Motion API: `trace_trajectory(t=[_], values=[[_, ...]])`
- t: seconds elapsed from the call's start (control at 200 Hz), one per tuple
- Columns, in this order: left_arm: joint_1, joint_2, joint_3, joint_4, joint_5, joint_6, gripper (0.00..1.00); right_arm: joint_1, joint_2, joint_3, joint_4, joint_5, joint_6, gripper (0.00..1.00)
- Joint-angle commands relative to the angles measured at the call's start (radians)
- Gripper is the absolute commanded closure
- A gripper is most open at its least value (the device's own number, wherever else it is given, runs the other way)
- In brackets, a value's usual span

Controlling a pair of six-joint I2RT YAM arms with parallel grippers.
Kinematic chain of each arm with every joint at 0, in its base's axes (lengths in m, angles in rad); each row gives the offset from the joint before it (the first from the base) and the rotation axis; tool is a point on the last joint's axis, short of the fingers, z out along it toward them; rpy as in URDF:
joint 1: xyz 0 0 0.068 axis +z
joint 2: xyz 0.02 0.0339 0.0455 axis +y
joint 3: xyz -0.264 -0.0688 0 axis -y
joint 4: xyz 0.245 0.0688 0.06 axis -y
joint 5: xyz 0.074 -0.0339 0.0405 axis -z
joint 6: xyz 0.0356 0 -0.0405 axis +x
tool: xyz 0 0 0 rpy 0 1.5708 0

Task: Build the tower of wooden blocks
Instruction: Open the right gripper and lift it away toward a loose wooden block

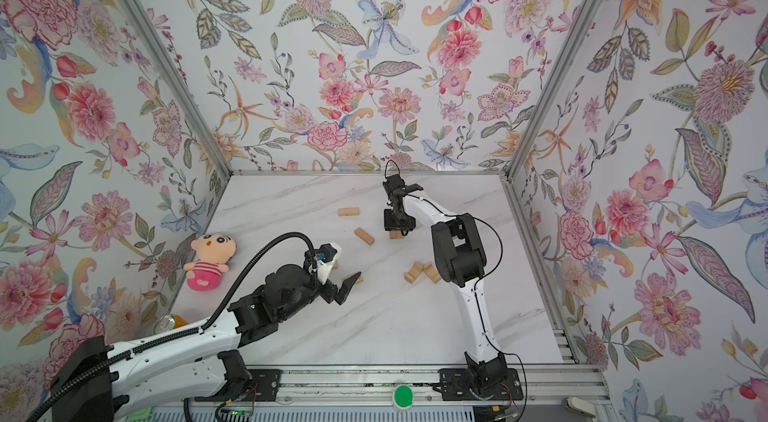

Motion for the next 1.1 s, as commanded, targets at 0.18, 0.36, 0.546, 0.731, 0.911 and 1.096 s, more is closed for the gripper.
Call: trace_trajectory(t=[0.18,0.36,0.546,0.731,0.911,1.096], values=[[0.021,-0.040,-0.023,-0.003,-0.010,0.022,0.01,0.024,0.068,0.084,-0.057,-0.019,0.016,0.48],[0.025,-0.044,-0.019,-0.004,-0.007,0.023,0.01,0.026,0.057,0.089,-0.057,-0.021,0.012,0.36],[0.027,-0.051,-0.012,-0.010,-0.006,0.021,0.00,0.026,0.002,0.089,-0.057,-0.012,-0.011,0.28],[0.027,-0.065,-0.009,-0.035,-0.007,0.012,0.01,0.029,-0.080,0.082,-0.064,0.004,-0.028,0.27],[0.027,-0.097,-0.018,-0.049,-0.005,-0.018,0.01,0.084,-0.124,0.078,-0.063,-0.011,-0.070,0.27],[0.025,-0.134,-0.024,-0.087,0.009,-0.066,0.01,0.173,-0.099,0.102,-0.064,0.001,-0.103,0.28]])
